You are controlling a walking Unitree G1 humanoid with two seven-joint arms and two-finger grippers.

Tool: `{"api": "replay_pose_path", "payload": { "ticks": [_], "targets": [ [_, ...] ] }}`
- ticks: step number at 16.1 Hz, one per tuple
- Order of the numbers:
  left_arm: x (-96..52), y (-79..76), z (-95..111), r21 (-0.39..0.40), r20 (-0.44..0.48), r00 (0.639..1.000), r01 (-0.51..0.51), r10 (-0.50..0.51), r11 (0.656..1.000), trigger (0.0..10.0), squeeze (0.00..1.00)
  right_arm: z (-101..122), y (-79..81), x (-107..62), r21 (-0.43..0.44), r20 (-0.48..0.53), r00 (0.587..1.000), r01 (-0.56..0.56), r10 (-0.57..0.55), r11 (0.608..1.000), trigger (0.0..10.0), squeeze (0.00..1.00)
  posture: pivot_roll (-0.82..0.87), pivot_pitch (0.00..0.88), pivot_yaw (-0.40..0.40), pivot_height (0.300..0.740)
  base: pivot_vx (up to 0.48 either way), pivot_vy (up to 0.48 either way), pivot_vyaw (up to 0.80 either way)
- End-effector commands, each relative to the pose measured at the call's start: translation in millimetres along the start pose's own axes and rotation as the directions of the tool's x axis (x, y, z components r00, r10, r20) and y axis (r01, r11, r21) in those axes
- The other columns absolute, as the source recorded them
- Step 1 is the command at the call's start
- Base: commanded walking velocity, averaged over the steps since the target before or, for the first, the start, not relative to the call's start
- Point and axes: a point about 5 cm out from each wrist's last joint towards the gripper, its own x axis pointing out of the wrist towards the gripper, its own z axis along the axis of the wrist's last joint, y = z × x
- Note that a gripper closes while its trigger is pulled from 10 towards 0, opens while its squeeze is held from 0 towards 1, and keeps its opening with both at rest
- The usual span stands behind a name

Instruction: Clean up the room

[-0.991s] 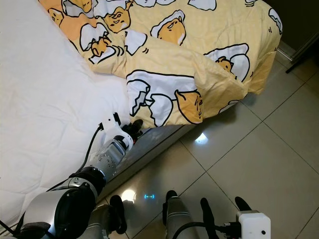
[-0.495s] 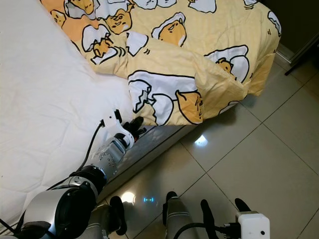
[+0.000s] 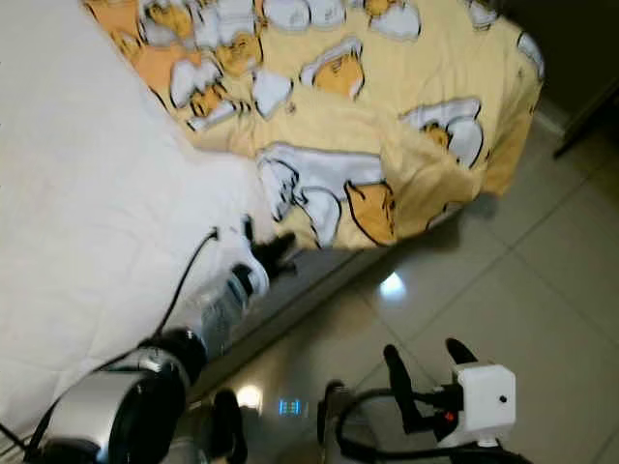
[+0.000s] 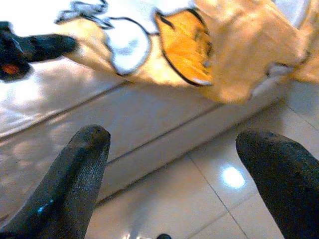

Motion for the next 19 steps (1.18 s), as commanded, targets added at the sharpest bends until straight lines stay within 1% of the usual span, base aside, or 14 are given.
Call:
{"api": "replay_pose_path", "payload": {
  "ticks": [1,2,3,4,6,7,8,10,12,14,15,17,18,19],
  "targets": [
    [-0.8,-18.2,-26.2,0.001,-0.064,0.996,0.066,-0.066,0.998,0.0,0.0,0.7,-3.7,-8.1,0.023,-0.024,0.999,-0.029,0.03,0.999,10.0,0.01,-0.37,0.141,-0.005,0.74,0.0,0.0,0.0],
    [-3.5,-14.1,-27.0,0.051,-0.084,0.994,0.079,-0.075,0.996,0.0,0.0,4.3,-10.0,-12.5,0.027,-0.027,0.999,-0.043,0.043,0.999,10.0,0.01,-0.38,0.139,-0.004,0.74,0.0,0.0,0.0],
    [-6.0,-12.2,-29.4,0.098,-0.109,0.99,0.103,-0.092,0.99,0.0,0.0,7.7,-14.9,-15.5,-0.005,-0.028,0.998,-0.052,0.052,0.999,10.0,0.0,-0.38,0.135,-0.004,0.74,0.0,0.0,0.0],
    [-7.6,-11.5,-31.7,0.124,-0.127,0.987,0.117,-0.102,0.985,0.0,0.0,8.9,-16.4,-16.4,-0.019,-0.034,0.997,-0.069,0.069,0.997,10.0,0.0,-0.39,0.132,-0.004,0.74,0.0,0.0,0.0],
    [-10.4,-12.8,-36.9,0.169,-0.164,0.976,0.172,-0.145,0.971,0.0,0.0,10.4,-9.3,-15.1,0.013,-0.05,0.986,-0.157,0.158,0.987,10.0,0.0,-0.41,0.128,-0.002,0.74,0.0,0.0,0.0],
    [-11.0,-13.6,-38.1,0.184,-0.175,0.971,0.192,-0.16,0.964,0.0,0.0,11.1,-6.2,-15.1,0.027,-0.05,0.983,-0.178,0.179,0.984,10.0,0.0,-0.41,0.124,-0.001,0.74,0.0,0.0,0.0],
    [-12.6,-15.1,-40.9,0.218,-0.2,0.962,0.231,-0.189,0.948,0.0,0.0,12.2,-2.5,-15.8,0.046,-0.048,0.978,-0.199,0.202,0.979,10.0,0.0,-0.41,0.125,0.002,0.74,0.0,0.0,0.0],
    [-15.6,-18.7,-46.6,0.251,-0.233,0.942,0.298,-0.242,0.921,0.0,0.0,13.7,-5.8,-15.4,0.044,-0.039,0.981,-0.19,0.192,0.981,10.0,0.0,-0.41,0.127,0.004,0.74,0.0,0.0,0.0],
    [-19.1,-22.9,-53.3,0.279,-0.261,0.921,0.359,-0.289,0.891,0.0,0.0,15.1,-7.9,-13.9,0.043,-0.033,0.981,-0.189,0.191,0.981,10.0,0.0,-0.4,0.129,0.003,0.74,0.0,0.0,0.0],
    [-21.7,-25.9,-57.2,0.285,-0.268,0.907,0.397,-0.326,0.872,0.0,0.0,15.8,-8.3,-12.9,0.046,-0.03,0.981,-0.192,0.193,0.98,10.0,0.0,-0.4,0.129,0.002,0.74,0.0,0.0,0.0],
    [-26.9,-25.9,-65.7,0.292,-0.304,0.89,0.427,-0.34,0.856,0.0,0.0,17.6,-5.3,-8.9,0.053,-0.022,0.979,-0.201,0.202,0.978,10.0,0.0,-0.39,0.13,-0.001,0.74,0.0,0.0,0.0],
    [-30.0,-20.8,-66.6,0.277,-0.286,0.902,0.4,-0.322,0.874,0.0,0.0,18.3,-1.8,-4.1,0.064,-0.012,0.978,-0.209,0.21,0.976,10.0,0.01,-0.38,0.133,-0.005,0.74,0.0,-0.48,0.0],
    [-30.7,-20.3,-66.8,0.273,-0.283,0.902,0.401,-0.325,0.875,0.0,0.0,18.5,-1.4,-3.2,0.065,-0.011,0.977,-0.21,0.211,0.976,10.0,0.01,-0.37,0.132,-0.007,0.74,0.0,-0.48,0.0],
    [-34.5,-18.5,-69.0,0.266,-0.281,0.896,0.416,-0.342,0.87,0.0,0.0,19.0,0.6,0.1,0.069,-0.005,0.975,-0.222,0.223,0.973,10.0,0.0,-0.36,0.136,-0.008,0.74,0.0,-0.48,0.0]
  ]
}}
